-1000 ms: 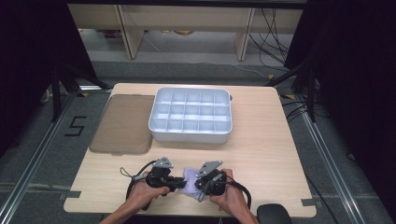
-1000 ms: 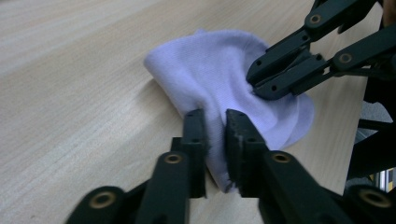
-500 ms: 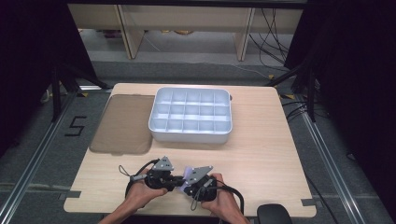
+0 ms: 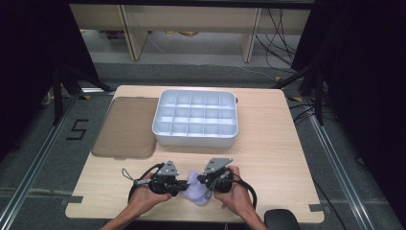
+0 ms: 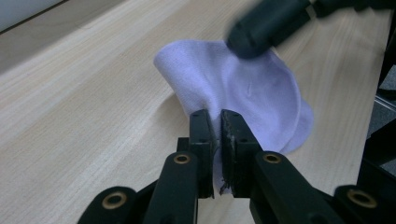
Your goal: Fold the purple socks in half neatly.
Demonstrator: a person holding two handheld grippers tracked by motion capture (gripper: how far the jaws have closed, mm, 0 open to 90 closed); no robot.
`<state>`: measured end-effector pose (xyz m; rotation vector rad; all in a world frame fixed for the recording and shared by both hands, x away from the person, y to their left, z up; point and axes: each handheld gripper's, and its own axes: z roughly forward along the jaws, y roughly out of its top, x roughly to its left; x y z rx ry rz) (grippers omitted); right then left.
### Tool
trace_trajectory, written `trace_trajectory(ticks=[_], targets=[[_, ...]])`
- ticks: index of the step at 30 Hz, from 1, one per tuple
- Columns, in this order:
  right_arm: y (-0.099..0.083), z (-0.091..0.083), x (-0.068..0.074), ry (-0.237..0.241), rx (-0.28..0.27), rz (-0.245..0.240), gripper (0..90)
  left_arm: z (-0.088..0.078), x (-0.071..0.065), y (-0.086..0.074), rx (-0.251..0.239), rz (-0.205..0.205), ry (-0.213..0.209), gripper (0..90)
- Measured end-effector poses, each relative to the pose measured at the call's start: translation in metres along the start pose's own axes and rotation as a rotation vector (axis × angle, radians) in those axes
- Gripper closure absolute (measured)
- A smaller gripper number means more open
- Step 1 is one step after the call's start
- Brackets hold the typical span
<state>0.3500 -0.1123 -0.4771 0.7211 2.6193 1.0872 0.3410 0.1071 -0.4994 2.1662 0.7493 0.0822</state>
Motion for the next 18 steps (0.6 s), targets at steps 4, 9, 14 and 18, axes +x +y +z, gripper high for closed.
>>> trace_trajectory(ticks=[4, 9, 14, 18], targets=[[0.001, 0.014, -0.012, -0.011, 0.033, -0.006, 89.6, -0.001, 0.000, 0.000, 0.003, 0.011, 0.008, 82.9], [0.000, 0.023, -0.016, -0.015, 0.081, -0.035, 89.5, -0.002, 0.002, 0.000, 0.005, 0.024, 0.008, 83.2], [0.003, 0.005, -0.015, -0.008, 0.025, -0.010, 89.5, -0.004, 0.004, 0.000, 0.006, 0.035, 0.018, 83.2], [0.000, -0.007, -0.007, 0.012, 0.010, -0.012, 88.8, -0.006, 0.006, 0.000, 0.010, 0.043, 0.029, 83.2]])
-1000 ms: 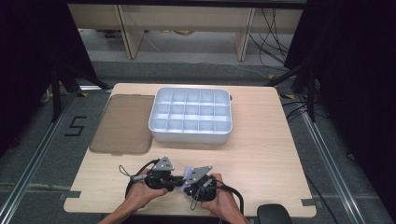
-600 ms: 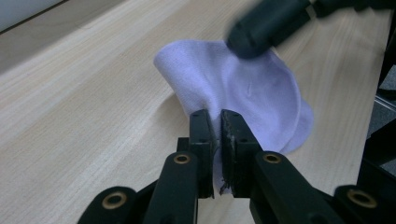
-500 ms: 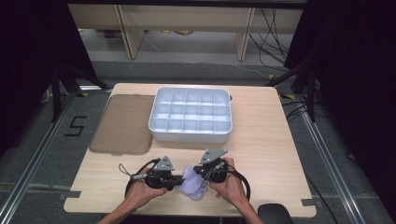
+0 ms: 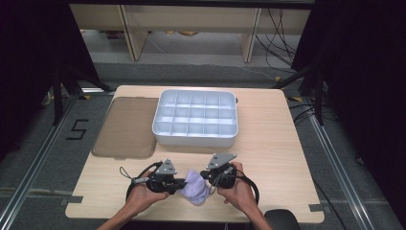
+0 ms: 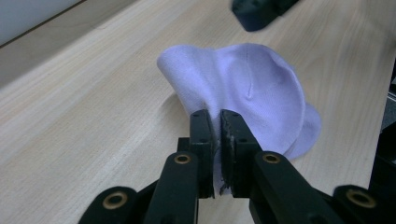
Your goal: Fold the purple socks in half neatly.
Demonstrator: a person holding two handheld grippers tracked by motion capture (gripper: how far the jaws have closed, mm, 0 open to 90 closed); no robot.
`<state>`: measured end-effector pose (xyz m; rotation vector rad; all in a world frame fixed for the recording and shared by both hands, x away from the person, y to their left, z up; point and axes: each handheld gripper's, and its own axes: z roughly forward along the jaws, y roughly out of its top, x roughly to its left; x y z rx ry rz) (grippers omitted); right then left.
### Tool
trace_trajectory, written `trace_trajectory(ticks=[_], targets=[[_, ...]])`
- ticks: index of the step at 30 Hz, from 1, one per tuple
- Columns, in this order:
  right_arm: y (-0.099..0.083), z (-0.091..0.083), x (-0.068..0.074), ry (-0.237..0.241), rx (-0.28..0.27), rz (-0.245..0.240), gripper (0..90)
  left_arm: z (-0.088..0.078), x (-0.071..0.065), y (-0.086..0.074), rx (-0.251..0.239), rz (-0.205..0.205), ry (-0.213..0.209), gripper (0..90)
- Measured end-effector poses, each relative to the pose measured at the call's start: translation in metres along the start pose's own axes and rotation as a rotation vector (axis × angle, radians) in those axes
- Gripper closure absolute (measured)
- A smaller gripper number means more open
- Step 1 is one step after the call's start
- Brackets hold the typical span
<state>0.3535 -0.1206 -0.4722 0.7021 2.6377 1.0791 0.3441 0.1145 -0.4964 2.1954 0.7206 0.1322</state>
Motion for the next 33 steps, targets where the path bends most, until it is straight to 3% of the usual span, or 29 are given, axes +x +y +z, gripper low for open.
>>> trace_trajectory(ticks=[1, 3, 6, 7, 8, 9, 10, 13, 14, 20, 22, 23, 24, 27, 30, 33], targets=[[-0.003, 0.001, 0.004, 0.013, 0.000, 0.009, 88.6, -0.002, 0.002, 0.000, 0.018, 0.021, 0.000, 83.2], [-0.008, 0.002, 0.009, 0.026, 0.023, 0.006, 88.2, -0.001, -0.001, 0.000, -0.004, -0.001, 0.004, 83.2], [-0.014, 0.006, 0.011, 0.036, 0.065, 0.002, 88.2, -0.003, -0.001, 0.002, 0.006, 0.033, 0.010, 83.2], [-0.016, 0.007, 0.011, 0.027, 0.094, 0.023, 88.2, -0.002, -0.004, 0.002, -0.014, 0.007, 0.008, 83.1], [-0.018, 0.011, 0.010, 0.021, 0.089, 0.008, 88.3, -0.004, -0.004, 0.003, 0.000, 0.021, 0.015, 83.1], [-0.017, 0.010, 0.009, 0.031, 0.107, 0.026, 88.2, -0.004, -0.005, 0.004, -0.006, 0.036, 0.013, 83.0], [-0.019, 0.012, 0.009, 0.024, 0.102, 0.046, 88.3, -0.005, -0.007, 0.005, -0.008, 0.042, 0.021, 82.9], [-0.019, 0.011, 0.007, 0.032, 0.098, 0.037, 88.3, -0.006, -0.013, 0.007, -0.028, 0.048, 0.023, 82.5], [-0.019, 0.011, 0.007, 0.034, 0.102, 0.049, 88.3, -0.007, -0.013, 0.009, -0.016, 0.078, 0.033, 82.5], [-0.018, 0.012, 0.006, 0.035, 0.094, 0.047, 88.3, -0.003, -0.027, 0.015, -0.043, 0.098, 0.009, 82.3], [-0.018, 0.012, 0.006, 0.037, 0.097, 0.053, 88.2, -0.001, -0.031, 0.017, -0.028, 0.128, 0.002, 82.2], [-0.019, 0.013, 0.006, 0.040, 0.084, 0.059, 88.3, 0.002, -0.034, 0.017, -0.042, 0.105, -0.005, 82.2], [-0.019, 0.013, 0.006, 0.040, 0.082, 0.061, 88.2, 0.003, -0.035, 0.019, -0.030, 0.138, -0.004, 82.2], [-0.020, 0.012, 0.003, 0.051, 0.086, 0.066, 88.2, 0.007, -0.039, 0.019, -0.016, 0.149, -0.012, 81.9], [-0.022, 0.013, 0.002, 0.061, 0.071, 0.105, 88.2, 0.012, -0.042, 0.020, -0.015, 0.137, -0.021, 81.7], [-0.021, 0.011, 0.001, 0.071, 0.081, 0.106, 88.2, 0.018, -0.045, 0.023, 0.010, 0.183, -0.018, 81.9]])
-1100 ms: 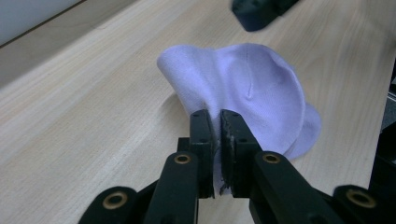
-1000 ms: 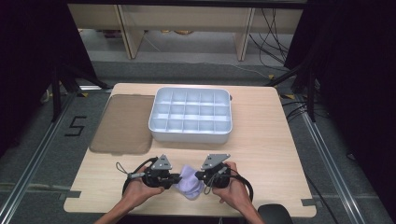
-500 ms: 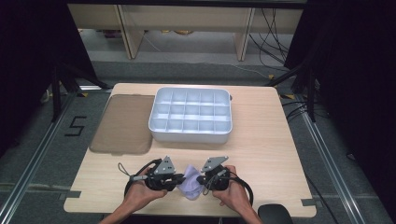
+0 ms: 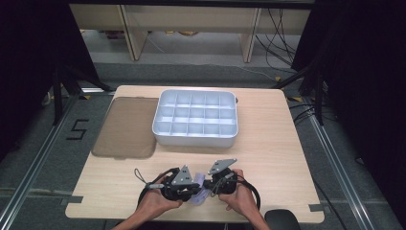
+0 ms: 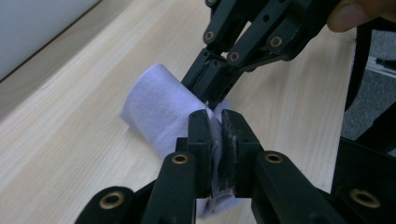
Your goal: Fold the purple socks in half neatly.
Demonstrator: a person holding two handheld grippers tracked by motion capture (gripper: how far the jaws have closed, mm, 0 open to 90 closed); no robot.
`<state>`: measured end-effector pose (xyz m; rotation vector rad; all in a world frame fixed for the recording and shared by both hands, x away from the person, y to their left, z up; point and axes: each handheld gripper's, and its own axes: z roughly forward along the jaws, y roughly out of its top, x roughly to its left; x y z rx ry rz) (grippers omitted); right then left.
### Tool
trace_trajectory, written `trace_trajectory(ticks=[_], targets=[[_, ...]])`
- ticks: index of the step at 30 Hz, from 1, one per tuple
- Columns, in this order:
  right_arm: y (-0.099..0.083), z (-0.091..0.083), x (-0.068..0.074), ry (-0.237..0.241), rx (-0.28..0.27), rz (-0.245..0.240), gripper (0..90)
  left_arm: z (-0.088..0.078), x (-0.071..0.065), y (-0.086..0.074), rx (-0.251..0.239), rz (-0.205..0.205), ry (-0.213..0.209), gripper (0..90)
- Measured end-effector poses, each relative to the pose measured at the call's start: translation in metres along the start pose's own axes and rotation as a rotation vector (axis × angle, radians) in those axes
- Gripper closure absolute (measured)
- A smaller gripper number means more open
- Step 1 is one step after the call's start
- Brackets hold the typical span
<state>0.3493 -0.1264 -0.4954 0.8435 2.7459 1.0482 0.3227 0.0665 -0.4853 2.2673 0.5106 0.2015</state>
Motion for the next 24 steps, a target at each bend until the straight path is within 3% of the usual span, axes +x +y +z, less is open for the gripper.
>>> trace_trajectory(ticks=[2, 4, 6, 8, 10, 11, 12, 13, 14, 15, 16, 18, 19, 21, 22, 23, 24], targets=[[-0.001, 0.000, -0.002, -0.008, -0.010, 0.003, 87.2, 0.004, -0.002, 0.002, 0.021, 0.044, 0.002, 82.0], [-0.003, -0.007, -0.009, -0.032, -0.007, 0.024, 87.1, 0.008, -0.003, 0.001, 0.028, 0.053, 0.000, 82.0], [-0.005, -0.011, -0.016, -0.059, -0.042, 0.043, 87.1, 0.012, -0.004, 0.000, 0.028, 0.028, -0.005, 82.1], [-0.004, -0.020, -0.021, -0.069, -0.078, 0.069, 87.2, 0.016, -0.005, -0.001, 0.042, 0.065, -0.001, 82.1], [-0.001, -0.028, -0.021, -0.071, -0.110, 0.055, 87.4, 0.020, -0.008, -0.002, 0.044, 0.045, 0.001, 82.1], [0.001, -0.030, -0.020, -0.063, -0.117, 0.054, 87.8, 0.020, -0.007, -0.001, 0.046, 0.069, 0.008, 82.1], [0.004, -0.031, -0.018, -0.057, -0.135, 0.032, 87.8, 0.020, -0.008, -0.002, 0.043, 0.053, 0.009, 82.1], [0.005, -0.032, -0.016, -0.056, -0.149, 0.023, 87.8, 0.020, -0.007, -0.001, 0.046, 0.067, 0.007, 82.1], [0.008, -0.031, -0.012, -0.041, -0.157, 0.009, 87.8, 0.020, -0.008, -0.002, 0.048, 0.045, 0.004, 82.1], [0.009, -0.030, -0.009, -0.038, -0.161, 0.008, 87.8, 0.019, -0.006, -0.001, 0.055, 0.073, 0.009, 82.1], [0.012, -0.028, -0.006, -0.024, -0.154, -0.007, 87.8, 0.020, -0.008, -0.002, 0.048, 0.047, 0.012, 82.1], [0.015, -0.022, -0.002, -0.011, -0.127, -0.034, 87.8, 0.020, -0.008, -0.002, 0.043, 0.041, 0.007, 81.9], [0.015, -0.016, -0.001, 0.005, -0.088, -0.038, 87.8, 0.020, -0.008, -0.002, 0.041, 0.040, 0.000, 81.5], [0.013, -0.005, -0.001, -0.008, -0.017, -0.064, 88.1, 0.018, -0.007, -0.001, 0.040, 0.048, -0.003, 78.5], [0.012, -0.001, 0.000, -0.023, 0.011, -0.036, 88.5, 0.017, -0.008, -0.002, 0.042, 0.029, -0.007, 76.7], [0.013, 0.000, -0.002, -0.013, -0.004, -0.063, 88.5, 0.015, -0.008, 0.000, 0.026, 0.036, -0.019, 75.3], [0.013, -0.001, -0.001, -0.028, 0.011, -0.035, 88.7, 0.012, -0.009, 0.000, 0.012, 0.003, -0.038, 73.9]])
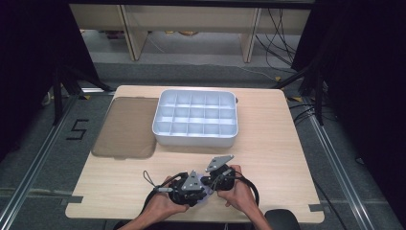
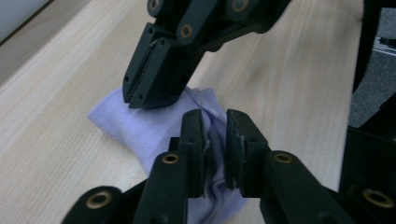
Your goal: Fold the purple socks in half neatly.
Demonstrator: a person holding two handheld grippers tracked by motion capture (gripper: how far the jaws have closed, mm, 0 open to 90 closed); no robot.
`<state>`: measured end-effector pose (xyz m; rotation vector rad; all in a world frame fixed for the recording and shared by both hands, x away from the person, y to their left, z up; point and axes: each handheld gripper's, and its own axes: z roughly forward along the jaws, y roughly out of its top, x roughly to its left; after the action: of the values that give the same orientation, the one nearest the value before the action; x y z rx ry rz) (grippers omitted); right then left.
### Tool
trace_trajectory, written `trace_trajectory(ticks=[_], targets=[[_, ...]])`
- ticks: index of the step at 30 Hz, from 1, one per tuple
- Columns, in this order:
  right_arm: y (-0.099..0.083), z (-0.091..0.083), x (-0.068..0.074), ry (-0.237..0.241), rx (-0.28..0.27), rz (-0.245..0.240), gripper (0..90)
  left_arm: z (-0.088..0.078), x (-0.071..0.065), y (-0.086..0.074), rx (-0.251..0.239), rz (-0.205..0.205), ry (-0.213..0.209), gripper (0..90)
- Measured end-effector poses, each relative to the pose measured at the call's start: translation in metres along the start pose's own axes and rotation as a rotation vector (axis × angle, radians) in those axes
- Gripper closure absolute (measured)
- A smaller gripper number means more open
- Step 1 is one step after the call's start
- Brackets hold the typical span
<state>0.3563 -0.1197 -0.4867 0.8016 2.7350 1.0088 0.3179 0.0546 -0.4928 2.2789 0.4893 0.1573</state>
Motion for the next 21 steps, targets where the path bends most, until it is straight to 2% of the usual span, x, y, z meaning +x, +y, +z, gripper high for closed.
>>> trace_trajectory(ticks=[1, 2, 3, 4, 5, 6, 7, 9, 11, 13, 15, 16, 17, 19, 20, 21], targets=[[0.000, 0.000, -0.002, 0.009, -0.003, -0.025, 88.7, -0.005, 0.001, 0.002, -0.025, -0.024, -0.023, 73.4], [-0.002, 0.000, -0.001, 0.006, -0.013, -0.022, 88.8, -0.010, 0.002, 0.003, -0.055, -0.043, -0.042, 73.5], [-0.002, -0.001, 0.000, 0.010, -0.017, -0.004, 88.9, -0.015, 0.003, 0.004, -0.065, -0.058, -0.042, 73.5], [-0.003, -0.002, -0.001, 0.009, -0.005, -0.001, 88.9, -0.020, 0.004, 0.005, -0.065, -0.061, -0.042, 74.4], [-0.003, -0.001, -0.003, 0.003, -0.020, -0.038, 88.9, -0.021, 0.005, 0.004, -0.070, -0.051, -0.041, 75.5], [-0.005, 0.000, -0.003, -0.001, -0.034, -0.023, 89.0, -0.022, 0.005, 0.002, -0.058, -0.038, -0.037, 77.0], [-0.004, -0.002, -0.001, -0.001, -0.016, 0.020, 89.0, -0.020, 0.002, 0.000, -0.052, -0.059, -0.036, 78.9], [-0.004, -0.002, -0.001, -0.001, -0.016, 0.021, 89.0, -0.015, 0.003, -0.004, -0.030, -0.064, -0.042, 81.8], [-0.004, -0.002, 0.000, -0.006, -0.012, 0.023, 89.0, -0.008, 0.002, -0.008, -0.019, -0.060, -0.054, 83.1], [-0.004, -0.002, -0.001, 0.004, -0.012, 0.003, 89.0, -0.002, -0.001, -0.012, 0.008, -0.030, -0.035, 83.5], [-0.004, -0.003, -0.001, 0.001, -0.008, 0.008, 89.0, -0.001, -0.002, -0.011, 0.012, -0.027, -0.025, 84.1], [-0.004, -0.003, -0.001, -0.001, -0.008, 0.008, 89.0, -0.002, -0.002, -0.010, 0.018, 0.004, -0.014, 84.3], [-0.005, -0.002, -0.001, 0.008, -0.021, 0.009, 88.9, -0.002, -0.002, -0.010, 0.019, 0.008, -0.012, 84.6], [-0.006, -0.003, 0.001, -0.010, -0.012, 0.031, 88.5, -0.002, -0.002, -0.012, 0.017, -0.006, -0.015, 84.8], [-0.007, -0.003, 0.000, 0.002, -0.024, 0.010, 87.8, -0.003, -0.002, -0.012, 0.018, -0.005, -0.011, 84.9], [-0.007, -0.005, -0.001, 0.009, -0.028, -0.002, 86.3, -0.004, 0.001, -0.012, 0.031, 0.019, -0.016, 84.9]])
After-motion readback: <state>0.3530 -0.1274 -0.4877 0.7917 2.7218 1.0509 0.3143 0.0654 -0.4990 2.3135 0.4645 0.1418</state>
